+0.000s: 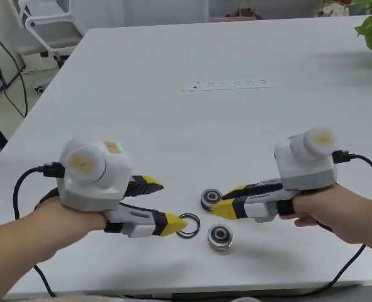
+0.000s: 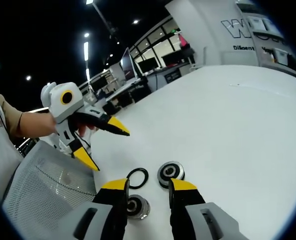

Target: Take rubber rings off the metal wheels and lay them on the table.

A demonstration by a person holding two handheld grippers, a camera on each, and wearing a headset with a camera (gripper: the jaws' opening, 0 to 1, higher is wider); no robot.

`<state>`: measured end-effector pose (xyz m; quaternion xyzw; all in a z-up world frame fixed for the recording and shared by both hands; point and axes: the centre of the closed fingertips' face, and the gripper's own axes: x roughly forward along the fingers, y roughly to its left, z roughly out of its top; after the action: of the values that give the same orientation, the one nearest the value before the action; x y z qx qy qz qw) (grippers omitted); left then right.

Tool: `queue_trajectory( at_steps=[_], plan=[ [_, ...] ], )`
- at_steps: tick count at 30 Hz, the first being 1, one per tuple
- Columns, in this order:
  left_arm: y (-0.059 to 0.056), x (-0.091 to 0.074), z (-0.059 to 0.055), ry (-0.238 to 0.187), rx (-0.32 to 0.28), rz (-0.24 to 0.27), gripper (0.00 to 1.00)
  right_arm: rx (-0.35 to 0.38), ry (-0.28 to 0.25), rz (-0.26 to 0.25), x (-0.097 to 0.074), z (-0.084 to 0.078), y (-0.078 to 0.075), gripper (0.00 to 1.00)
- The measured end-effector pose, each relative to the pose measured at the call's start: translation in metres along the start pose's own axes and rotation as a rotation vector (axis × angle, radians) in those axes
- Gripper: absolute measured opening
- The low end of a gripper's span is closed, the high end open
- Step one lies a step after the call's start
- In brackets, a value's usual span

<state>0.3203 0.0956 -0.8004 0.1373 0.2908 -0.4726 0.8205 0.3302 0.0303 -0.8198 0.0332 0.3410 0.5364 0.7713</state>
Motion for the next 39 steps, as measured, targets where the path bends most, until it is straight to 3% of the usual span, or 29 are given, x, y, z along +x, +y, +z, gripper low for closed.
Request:
queue_trajectory(
  at_steps=[12, 22, 39],
  plan=[
    [0.008, 0.017, 0.006, 0.005, -0.006, -0.009, 0.52, -0.084, 0.021, -0.058, -0.005, -0.007, -0.020, 0.31],
    [0.010, 0.032, 0.004, 0.016, -0.003, -0.008, 0.47, -0.151, 0.051, -0.062, 0.005, -0.013, -0.028, 0.27],
    [0.011, 0.054, 0.003, 0.025, -0.004, -0.017, 0.38, -0.198, 0.066, -0.072, 0.016, -0.017, -0.033, 0.20]
  ],
)
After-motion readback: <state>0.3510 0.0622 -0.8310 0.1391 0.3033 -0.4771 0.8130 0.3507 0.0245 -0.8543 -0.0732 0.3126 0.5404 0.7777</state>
